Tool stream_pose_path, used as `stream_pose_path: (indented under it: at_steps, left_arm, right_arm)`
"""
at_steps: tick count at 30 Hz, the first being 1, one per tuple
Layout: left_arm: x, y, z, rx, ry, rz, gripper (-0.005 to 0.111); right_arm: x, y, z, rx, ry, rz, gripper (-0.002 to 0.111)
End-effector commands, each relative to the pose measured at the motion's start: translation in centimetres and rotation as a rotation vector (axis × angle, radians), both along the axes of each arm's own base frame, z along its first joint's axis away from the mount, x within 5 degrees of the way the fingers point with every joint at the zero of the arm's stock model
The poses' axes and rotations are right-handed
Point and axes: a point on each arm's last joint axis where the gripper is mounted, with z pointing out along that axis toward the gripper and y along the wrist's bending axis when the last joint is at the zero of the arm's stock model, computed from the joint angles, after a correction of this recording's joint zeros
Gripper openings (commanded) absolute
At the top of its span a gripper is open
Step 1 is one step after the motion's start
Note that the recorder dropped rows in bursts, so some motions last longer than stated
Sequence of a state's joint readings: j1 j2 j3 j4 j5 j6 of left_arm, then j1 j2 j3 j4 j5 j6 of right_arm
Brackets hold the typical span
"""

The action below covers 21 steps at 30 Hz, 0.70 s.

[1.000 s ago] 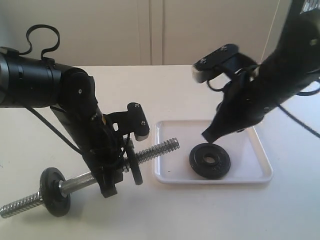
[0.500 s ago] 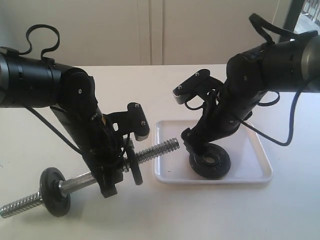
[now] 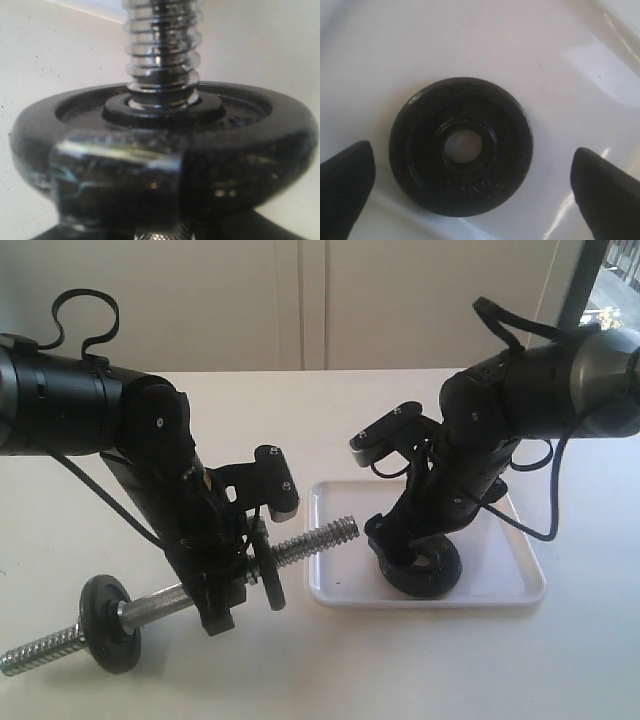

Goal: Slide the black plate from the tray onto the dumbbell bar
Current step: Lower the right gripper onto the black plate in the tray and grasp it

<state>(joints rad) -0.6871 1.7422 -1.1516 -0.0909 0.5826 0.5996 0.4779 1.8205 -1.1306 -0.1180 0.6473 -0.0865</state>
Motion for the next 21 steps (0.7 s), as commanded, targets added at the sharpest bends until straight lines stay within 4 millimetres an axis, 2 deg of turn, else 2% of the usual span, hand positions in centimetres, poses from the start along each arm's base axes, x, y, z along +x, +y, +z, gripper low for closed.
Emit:
stream_pose_path:
  at_steps: [1, 9, 14, 21]
  left_arm:
    - [0.0, 0.0, 1.8, -0.055, -0.031, 0.019, 0.000]
    - [0.0, 0.0, 1.8, -0.055, -0.031, 0.019, 0.000]
    - [0.0, 0.0, 1.8, -0.055, -0.031, 0.019, 0.000]
    - [0.0, 0.0, 1.8, -0.055, -0.031, 0.019, 0.000]
  right_arm:
    - [0.1, 0.0, -1.1, -0.016, 0.020, -0.002, 0.105]
    - [0.5, 0.1, -2.5, -0.019, 0.030, 0.000, 0.105]
    - [1.0, -0.5, -3.5, -0.022, 0.051, -0.028, 0.105]
    - [1.2, -0.9, -4.5, 0.030, 0.097, -0.104, 0.095]
